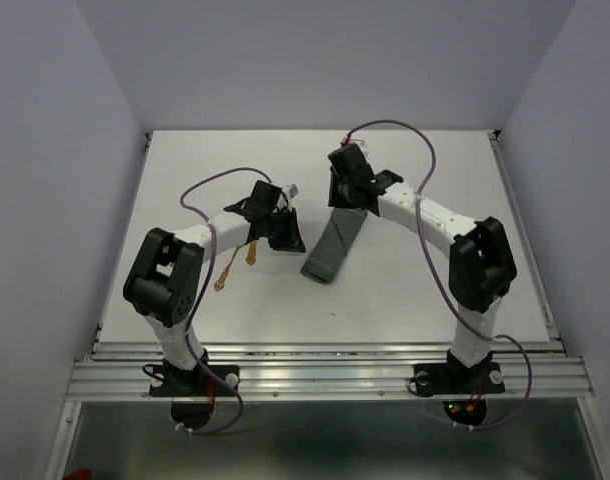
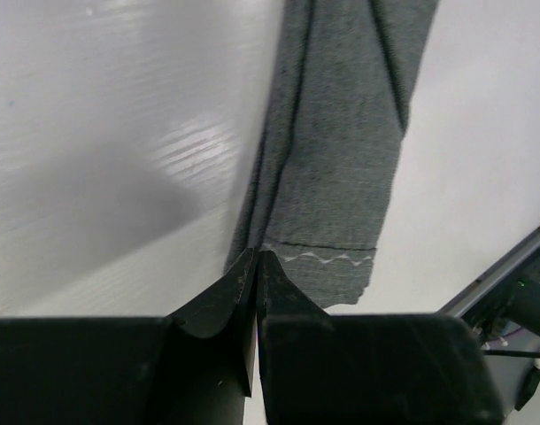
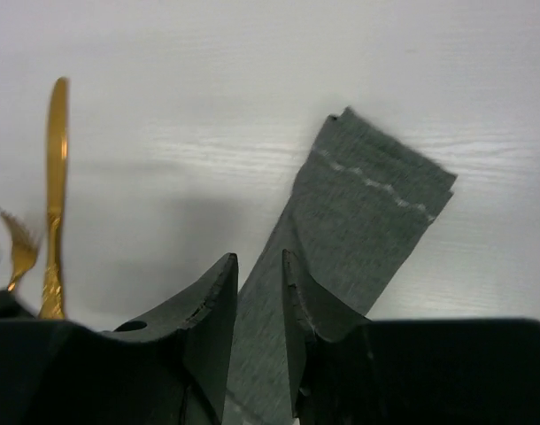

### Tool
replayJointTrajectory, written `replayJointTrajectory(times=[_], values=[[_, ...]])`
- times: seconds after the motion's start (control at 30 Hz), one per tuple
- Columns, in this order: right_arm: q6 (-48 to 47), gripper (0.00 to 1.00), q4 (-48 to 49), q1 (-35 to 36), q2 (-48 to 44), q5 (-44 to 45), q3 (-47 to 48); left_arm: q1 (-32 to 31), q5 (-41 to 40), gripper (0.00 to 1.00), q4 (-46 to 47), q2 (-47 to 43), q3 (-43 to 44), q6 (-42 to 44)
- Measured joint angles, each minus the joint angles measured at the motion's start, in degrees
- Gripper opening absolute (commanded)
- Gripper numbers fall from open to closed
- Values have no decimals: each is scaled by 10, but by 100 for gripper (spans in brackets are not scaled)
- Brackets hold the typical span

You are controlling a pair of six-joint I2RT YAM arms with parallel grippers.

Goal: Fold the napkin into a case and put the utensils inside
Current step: Turn over the smaller rectangle-folded napkin at the center of the board.

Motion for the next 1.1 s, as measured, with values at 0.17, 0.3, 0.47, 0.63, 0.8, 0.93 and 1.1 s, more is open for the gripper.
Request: replayJointTrajectory(times=[0.17, 0.3, 0.47, 0.63, 0.8, 0.93, 1.1], values=[[3, 32, 22, 64, -104, -10, -92, 9, -11, 14, 13, -1, -47, 0], [28, 33, 29, 73, -164, -14, -201, 7, -10, 14, 15, 1, -70, -1], [58, 33, 15, 71, -237, 14, -325, -19, -6, 14, 30, 22, -64, -2], [67, 31, -1, 68, -279, 41, -360, -69, 13, 13, 38, 61, -23, -19], [85, 28, -10, 49, -289, 52, -369, -130, 46, 13, 51, 84, 4, -48], [94, 26, -13, 37, -287, 53, -366, -129, 59, 13, 49, 78, 9, -56], [96, 24, -2, 37, -261, 22, -346, -59, 53, 13, 21, 23, 9, -48]])
